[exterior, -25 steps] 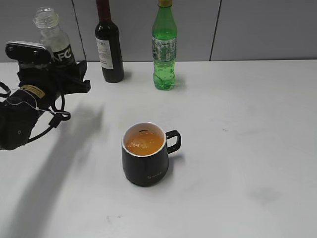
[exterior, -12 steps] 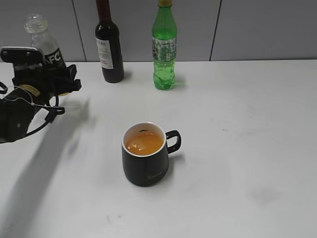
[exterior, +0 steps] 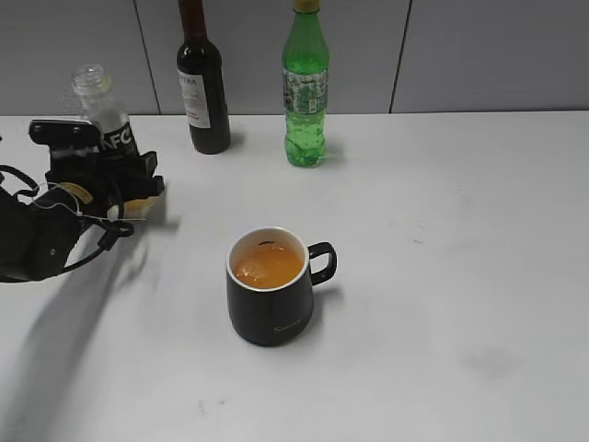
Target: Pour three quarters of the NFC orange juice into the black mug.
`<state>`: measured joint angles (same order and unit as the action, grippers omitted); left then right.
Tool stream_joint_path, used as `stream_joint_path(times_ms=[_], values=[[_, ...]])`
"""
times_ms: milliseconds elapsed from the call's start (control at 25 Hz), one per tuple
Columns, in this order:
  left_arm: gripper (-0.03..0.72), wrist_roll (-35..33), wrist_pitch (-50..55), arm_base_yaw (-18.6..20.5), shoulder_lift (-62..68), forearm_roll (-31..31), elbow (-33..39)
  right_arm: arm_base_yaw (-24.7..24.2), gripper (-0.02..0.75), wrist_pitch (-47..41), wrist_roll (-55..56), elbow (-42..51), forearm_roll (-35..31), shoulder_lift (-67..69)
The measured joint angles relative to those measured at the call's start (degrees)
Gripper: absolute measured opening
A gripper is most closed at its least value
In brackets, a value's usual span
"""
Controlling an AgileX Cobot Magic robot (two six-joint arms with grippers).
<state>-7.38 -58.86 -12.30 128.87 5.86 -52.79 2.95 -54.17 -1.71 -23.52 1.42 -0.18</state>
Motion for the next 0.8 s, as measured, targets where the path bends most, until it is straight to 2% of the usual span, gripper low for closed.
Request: stream_joint_path(times_ms=[240,480,800], values=[[0.480,0.0,-0.2,0.0,1.4,-0.1,0.0,0.0,0.564,0.0,0.0,0.0,0.0,0.0],[0.572,0.0,-0.2,0.0,1.4,-0.1,0.0,0.0,0.564,0.0,0.0,0.0,0.0,0.0],[0.657,0.0,-0.3,-0.1,1.4,-0.1,0.0,0.0,0.564,0.0,0.0,0.0,0.0,0.0]])
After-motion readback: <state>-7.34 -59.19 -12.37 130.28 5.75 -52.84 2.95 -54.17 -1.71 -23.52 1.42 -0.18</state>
